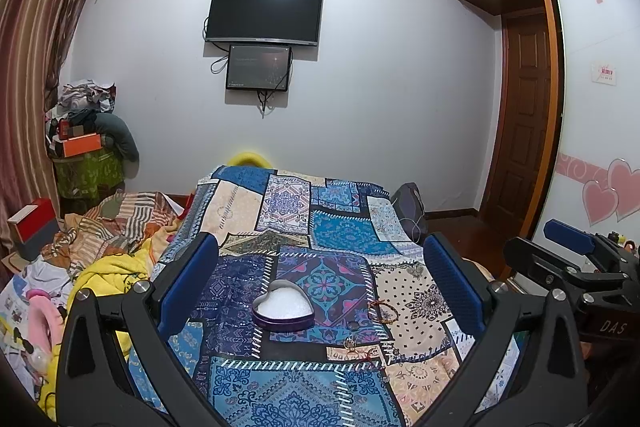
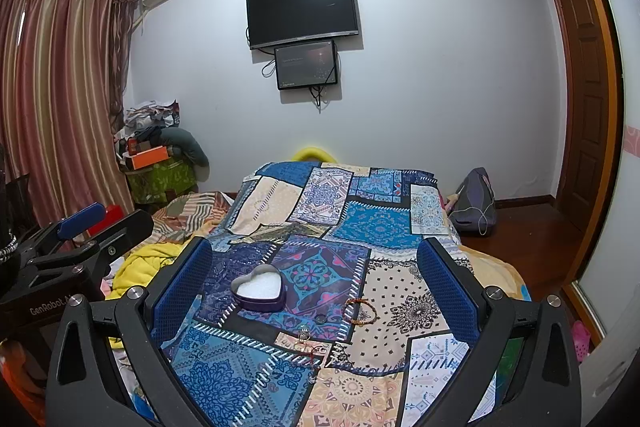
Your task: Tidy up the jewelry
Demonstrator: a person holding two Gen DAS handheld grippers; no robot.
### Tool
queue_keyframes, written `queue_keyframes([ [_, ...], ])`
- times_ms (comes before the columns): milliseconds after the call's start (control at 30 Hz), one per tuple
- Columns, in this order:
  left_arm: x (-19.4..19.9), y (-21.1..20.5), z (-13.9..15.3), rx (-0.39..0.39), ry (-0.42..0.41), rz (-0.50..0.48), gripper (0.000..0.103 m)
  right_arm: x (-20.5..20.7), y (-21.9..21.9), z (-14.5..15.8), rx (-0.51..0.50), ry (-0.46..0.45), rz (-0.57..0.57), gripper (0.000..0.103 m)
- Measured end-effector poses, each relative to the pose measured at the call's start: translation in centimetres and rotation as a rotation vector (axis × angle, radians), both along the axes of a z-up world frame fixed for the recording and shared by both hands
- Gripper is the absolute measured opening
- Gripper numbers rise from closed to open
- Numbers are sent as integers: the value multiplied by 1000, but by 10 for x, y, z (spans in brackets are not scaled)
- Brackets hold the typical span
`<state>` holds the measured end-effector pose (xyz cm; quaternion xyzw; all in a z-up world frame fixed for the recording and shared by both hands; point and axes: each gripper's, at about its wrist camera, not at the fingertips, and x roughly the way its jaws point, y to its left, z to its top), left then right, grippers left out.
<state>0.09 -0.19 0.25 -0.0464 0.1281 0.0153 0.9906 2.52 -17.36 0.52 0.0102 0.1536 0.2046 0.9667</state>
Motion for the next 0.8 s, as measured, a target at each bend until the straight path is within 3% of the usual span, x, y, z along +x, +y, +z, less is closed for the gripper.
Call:
queue_keyframes([
  [800, 1, -1, 0, 5, 1, 0, 103, 3, 0, -2, -3, 11, 1, 102],
])
